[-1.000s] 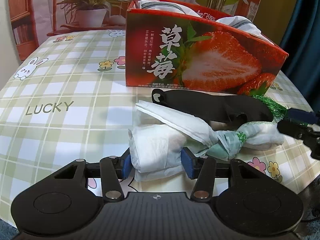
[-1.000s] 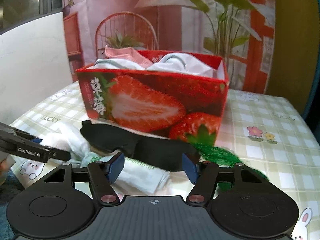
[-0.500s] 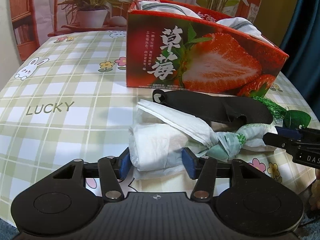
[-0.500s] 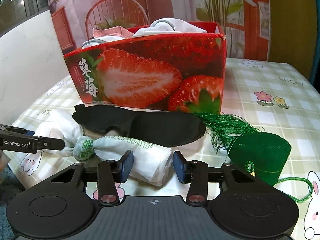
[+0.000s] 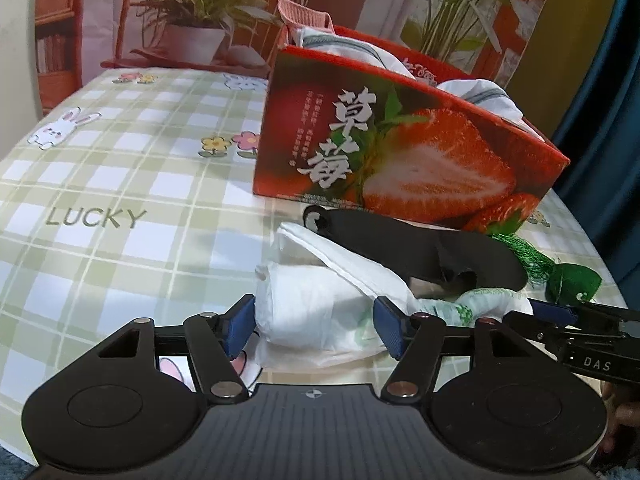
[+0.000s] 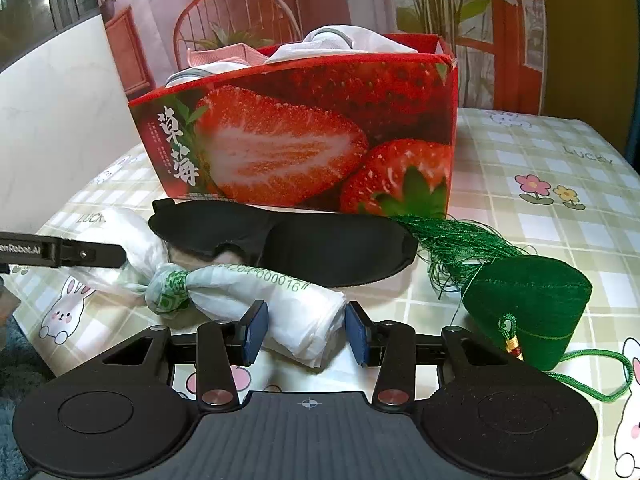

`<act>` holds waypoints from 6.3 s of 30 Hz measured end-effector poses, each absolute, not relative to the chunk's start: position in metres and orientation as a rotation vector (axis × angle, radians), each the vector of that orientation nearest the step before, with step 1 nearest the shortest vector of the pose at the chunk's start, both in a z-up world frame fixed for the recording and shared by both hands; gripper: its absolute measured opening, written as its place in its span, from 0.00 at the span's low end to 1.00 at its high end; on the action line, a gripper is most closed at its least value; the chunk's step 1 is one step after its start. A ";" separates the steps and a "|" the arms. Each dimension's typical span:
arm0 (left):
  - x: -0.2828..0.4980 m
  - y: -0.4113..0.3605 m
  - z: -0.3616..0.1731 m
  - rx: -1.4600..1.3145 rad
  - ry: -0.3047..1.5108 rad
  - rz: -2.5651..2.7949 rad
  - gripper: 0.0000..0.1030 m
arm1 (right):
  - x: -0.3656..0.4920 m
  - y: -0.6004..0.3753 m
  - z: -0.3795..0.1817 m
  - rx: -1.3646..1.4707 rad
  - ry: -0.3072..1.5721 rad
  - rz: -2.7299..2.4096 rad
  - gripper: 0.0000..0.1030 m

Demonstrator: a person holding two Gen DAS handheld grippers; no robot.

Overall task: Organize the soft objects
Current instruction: 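Close the left tool on the white wrapped bundle, then lift the white bundle with the left tool toward the red box, then lower the white bundle into the red box and open the left tool, then move the left tool down to the black eye mask, then close the left tool on the black eye mask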

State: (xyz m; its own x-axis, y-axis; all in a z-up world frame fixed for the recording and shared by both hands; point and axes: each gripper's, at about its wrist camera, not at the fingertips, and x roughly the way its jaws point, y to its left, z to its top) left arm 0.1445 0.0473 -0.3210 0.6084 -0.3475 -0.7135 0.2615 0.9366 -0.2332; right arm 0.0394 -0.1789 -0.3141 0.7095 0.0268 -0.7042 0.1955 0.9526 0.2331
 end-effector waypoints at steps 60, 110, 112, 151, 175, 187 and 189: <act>0.281 -0.016 -0.179 0.049 0.612 -0.381 0.17 | 0.169 -0.272 -0.177 0.182 0.473 -0.136 0.17; 0.179 0.011 -0.202 0.063 0.590 -0.406 0.71 | 0.077 -0.215 -0.212 0.164 0.382 -0.147 0.41; 0.174 0.012 -0.211 0.077 0.609 -0.411 0.71 | 0.067 -0.209 -0.219 0.166 0.393 -0.143 0.41; 0.198 -0.024 -0.330 0.158 0.822 -0.363 0.73 | 0.086 -0.205 -0.324 0.242 0.731 -0.225 0.58; 0.156 0.020 -0.327 0.147 0.860 -0.332 0.73 | 0.057 -0.176 -0.323 0.211 0.736 -0.095 0.60; 0.153 0.018 -0.327 0.149 0.850 -0.331 0.76 | 0.055 -0.182 -0.327 0.249 0.733 -0.143 0.65; 0.154 0.019 -0.327 0.148 0.849 -0.333 0.76 | 0.056 -0.179 -0.326 0.248 0.736 -0.126 0.64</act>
State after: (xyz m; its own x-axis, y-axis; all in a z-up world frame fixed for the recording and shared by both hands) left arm 0.1542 0.0186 -0.3272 0.6126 -0.2289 -0.7565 0.3463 0.9381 -0.0035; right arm 0.0561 -0.1788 -0.3262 0.7351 -0.0266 -0.6775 0.1997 0.9634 0.1789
